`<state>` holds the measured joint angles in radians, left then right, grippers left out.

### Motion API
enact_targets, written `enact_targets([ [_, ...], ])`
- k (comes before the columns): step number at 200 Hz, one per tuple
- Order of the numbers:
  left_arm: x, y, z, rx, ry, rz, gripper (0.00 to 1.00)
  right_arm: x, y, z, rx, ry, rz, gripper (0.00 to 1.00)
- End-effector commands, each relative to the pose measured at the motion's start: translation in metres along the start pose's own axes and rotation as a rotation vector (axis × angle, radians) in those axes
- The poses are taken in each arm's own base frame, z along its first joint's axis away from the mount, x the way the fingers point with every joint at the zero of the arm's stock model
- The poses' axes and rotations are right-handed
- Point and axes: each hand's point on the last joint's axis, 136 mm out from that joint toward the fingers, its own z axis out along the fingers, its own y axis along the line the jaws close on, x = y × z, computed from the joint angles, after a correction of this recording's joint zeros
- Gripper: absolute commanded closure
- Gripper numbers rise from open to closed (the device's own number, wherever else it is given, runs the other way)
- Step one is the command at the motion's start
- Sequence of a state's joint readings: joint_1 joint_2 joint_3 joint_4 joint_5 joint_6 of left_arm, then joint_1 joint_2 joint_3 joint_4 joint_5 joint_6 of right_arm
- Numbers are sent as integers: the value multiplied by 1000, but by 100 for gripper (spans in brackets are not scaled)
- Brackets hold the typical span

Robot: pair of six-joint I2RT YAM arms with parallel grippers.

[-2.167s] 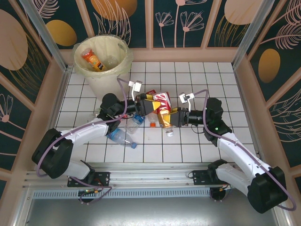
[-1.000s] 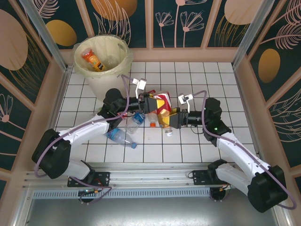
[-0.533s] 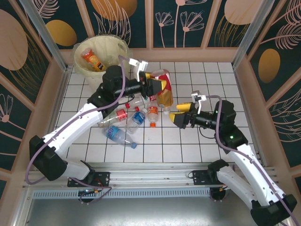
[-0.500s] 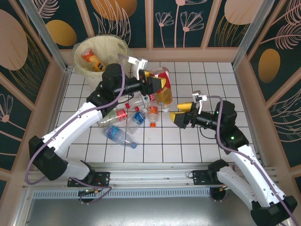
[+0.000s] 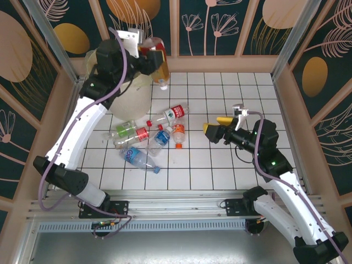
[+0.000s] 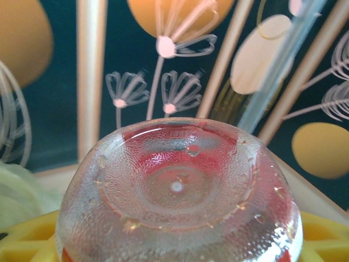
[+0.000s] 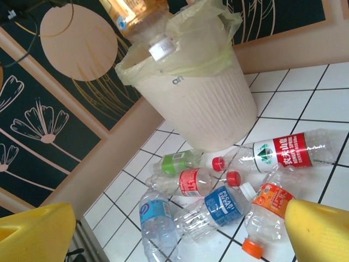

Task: Put the plastic bottles in the bin

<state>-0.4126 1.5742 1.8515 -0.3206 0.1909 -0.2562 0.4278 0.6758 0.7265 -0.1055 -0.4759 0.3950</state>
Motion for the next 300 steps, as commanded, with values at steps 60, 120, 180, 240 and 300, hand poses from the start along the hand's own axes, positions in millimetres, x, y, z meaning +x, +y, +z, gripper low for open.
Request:
enact_targets([
  [60, -57, 127, -16, -259, -130, -86, 37, 6, 0, 1, 6, 0, -34, 1],
  [120, -37, 201, 4, -380, -169, -240, 36, 32, 15, 23, -105, 102, 3, 1],
  [180, -4, 246, 25, -470, -270, -422, 37, 50, 19, 37, -81, 143, -8, 1],
  [240, 32, 271, 48, -505, -240, -429, 36, 55, 15, 37, -66, 154, -6, 1],
  [300, 49, 278, 53, -524, -196, -431, 25, 60, 12, 41, -54, 177, 1, 1],
])
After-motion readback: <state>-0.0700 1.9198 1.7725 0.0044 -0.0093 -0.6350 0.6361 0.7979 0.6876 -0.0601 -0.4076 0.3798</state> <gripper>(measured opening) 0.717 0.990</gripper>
